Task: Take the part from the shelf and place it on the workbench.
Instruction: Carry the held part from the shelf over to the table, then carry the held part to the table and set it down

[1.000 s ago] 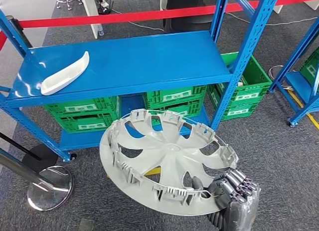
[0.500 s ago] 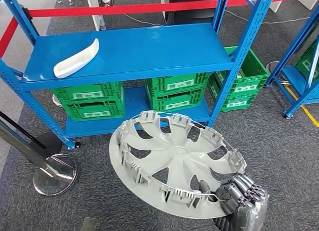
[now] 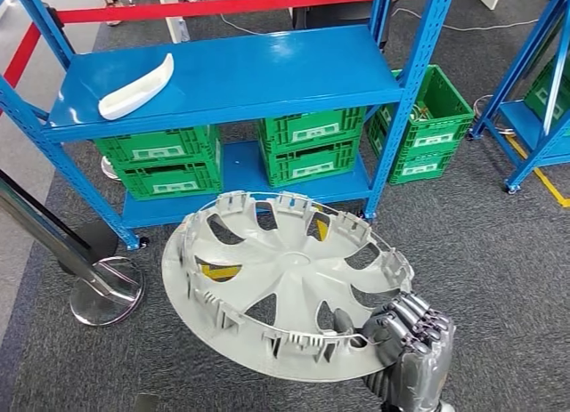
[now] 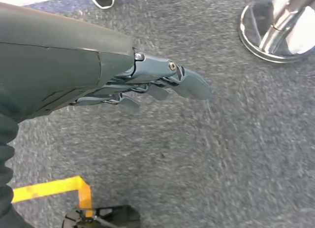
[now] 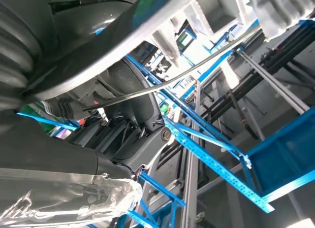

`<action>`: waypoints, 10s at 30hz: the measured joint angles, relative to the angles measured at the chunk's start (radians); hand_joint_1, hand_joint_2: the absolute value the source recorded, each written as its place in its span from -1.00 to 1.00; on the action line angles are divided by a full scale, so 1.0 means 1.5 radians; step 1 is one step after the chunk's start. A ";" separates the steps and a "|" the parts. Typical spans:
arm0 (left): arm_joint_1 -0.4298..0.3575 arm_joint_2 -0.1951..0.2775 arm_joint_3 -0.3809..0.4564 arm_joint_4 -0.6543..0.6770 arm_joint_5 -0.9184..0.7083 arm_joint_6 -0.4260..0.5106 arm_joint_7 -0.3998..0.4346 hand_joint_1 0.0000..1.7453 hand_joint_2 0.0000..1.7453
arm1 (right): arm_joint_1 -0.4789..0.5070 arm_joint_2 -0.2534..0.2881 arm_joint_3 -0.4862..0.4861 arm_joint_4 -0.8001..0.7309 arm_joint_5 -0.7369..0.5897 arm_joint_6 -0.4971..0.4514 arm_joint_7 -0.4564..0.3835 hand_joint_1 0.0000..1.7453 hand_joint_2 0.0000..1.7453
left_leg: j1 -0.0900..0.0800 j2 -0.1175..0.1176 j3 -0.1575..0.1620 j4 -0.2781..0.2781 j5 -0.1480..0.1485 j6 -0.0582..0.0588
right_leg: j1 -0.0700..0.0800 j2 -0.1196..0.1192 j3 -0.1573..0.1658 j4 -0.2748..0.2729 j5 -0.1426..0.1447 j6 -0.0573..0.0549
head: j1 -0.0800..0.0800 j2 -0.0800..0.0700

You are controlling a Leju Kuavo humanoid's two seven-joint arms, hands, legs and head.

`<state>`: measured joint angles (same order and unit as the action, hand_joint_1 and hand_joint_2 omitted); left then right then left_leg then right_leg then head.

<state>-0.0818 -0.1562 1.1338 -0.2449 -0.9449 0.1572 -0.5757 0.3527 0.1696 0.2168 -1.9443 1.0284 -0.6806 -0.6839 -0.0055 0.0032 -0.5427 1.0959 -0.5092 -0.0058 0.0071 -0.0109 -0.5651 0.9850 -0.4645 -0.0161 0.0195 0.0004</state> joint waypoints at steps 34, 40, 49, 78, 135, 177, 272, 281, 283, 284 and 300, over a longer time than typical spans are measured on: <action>-0.003 0.009 0.001 0.000 0.000 -0.001 -0.002 -1.00 1.00 | -0.016 -0.002 0.006 0.023 0.002 0.000 -0.001 1.00 1.00 | -0.003 -0.001 0.088 -0.099 -0.030 0.010 | -0.002 0.001 -0.046 0.010 0.047 0.010 | 0.001 0.000; -0.003 0.007 0.001 0.000 0.001 -0.001 -0.002 -1.00 1.00 | -0.017 -0.004 0.006 0.023 0.002 0.000 -0.001 1.00 1.00 | 0.000 0.006 0.042 -0.103 0.016 0.027 | -0.007 0.005 -0.089 0.132 -0.067 0.030 | 0.004 0.000; -0.004 -0.002 -0.003 0.000 -0.026 0.015 -0.001 -1.00 1.00 | 0.003 -0.003 -0.006 0.006 0.008 0.000 0.014 1.00 1.00 | -0.005 0.011 -0.033 -0.073 0.066 0.011 | -0.005 -0.015 0.079 -0.011 -0.063 0.023 | 0.002 0.000; -0.013 -0.050 -0.023 0.005 -0.054 0.054 -0.002 -1.00 1.00 | 0.108 0.008 -0.096 -0.082 -0.020 0.000 -0.005 1.00 1.00 | 0.004 0.060 0.011 -0.077 0.024 0.010 | -0.013 -0.032 0.030 0.013 -0.030 0.040 | 0.011 0.000; -0.022 -0.056 -0.020 0.006 -0.047 0.005 -0.034 -1.00 1.00 | 0.069 0.013 -0.134 -0.054 0.003 0.000 0.039 1.00 1.00 | 0.010 0.030 0.018 -0.084 0.017 0.015 | -0.018 0.009 -0.108 0.190 -0.067 0.043 | 0.016 0.000; -0.018 -0.024 -0.015 0.006 -0.028 -0.009 -0.034 -1.00 1.00 | -0.038 0.062 -0.205 -0.202 -0.039 0.000 -0.008 1.00 1.00 | 0.011 0.015 -0.016 0.019 -0.060 -0.014 | -0.019 0.009 -0.024 0.026 -0.004 0.011 | 0.011 0.000; -0.014 -0.005 0.017 0.006 -0.014 -0.056 -0.028 -1.00 1.00 | -0.085 -0.150 -0.374 0.158 0.129 0.252 0.453 1.00 1.00 | 0.008 0.004 -0.076 0.115 -0.083 -0.009 | -0.012 0.001 0.011 -0.003 -0.010 0.001 | 0.011 0.000; -0.019 -0.001 0.017 0.006 -0.015 -0.058 -0.026 -1.00 1.00 | -0.132 -0.199 -0.373 0.233 0.116 0.261 0.459 1.00 1.00 | 0.008 0.000 0.008 -0.075 0.013 -0.001 | -0.006 0.013 0.004 0.005 -0.009 0.004 | 0.012 0.000; -0.019 -0.001 0.017 0.006 -0.015 -0.058 -0.026 -1.00 1.00 | -0.133 -0.202 -0.373 0.240 0.116 0.261 0.459 1.00 1.00 | 0.006 0.000 0.007 -0.075 0.014 0.002 | -0.008 0.013 0.004 0.002 -0.006 0.008 | 0.012 0.000; -0.019 -0.001 0.017 0.006 -0.015 -0.058 -0.026 -1.00 1.00 | -0.134 -0.204 -0.373 0.242 0.116 0.261 0.459 1.00 1.00 | 0.006 0.000 0.006 -0.075 0.014 0.003 | -0.008 0.013 0.005 0.001 -0.005 0.010 | 0.012 0.000; -0.020 0.000 0.017 0.006 -0.015 -0.058 -0.026 -1.00 1.00 | -0.137 -0.207 -0.368 0.256 0.116 0.261 0.459 1.00 1.00 | 0.004 0.000 0.005 -0.074 0.016 0.008 | -0.010 0.013 0.003 -0.001 -0.002 0.021 | 0.012 0.000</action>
<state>-0.1110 -0.1560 1.1601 -0.2365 -0.9678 0.0706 -0.6142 0.1472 -0.1415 -0.3349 -1.5610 1.2024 -0.2895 0.0050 0.0003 0.0031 -0.5346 0.9848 -0.4854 0.0066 -0.0084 0.0085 -0.5603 0.9833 -0.4671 0.0157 0.0370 0.0004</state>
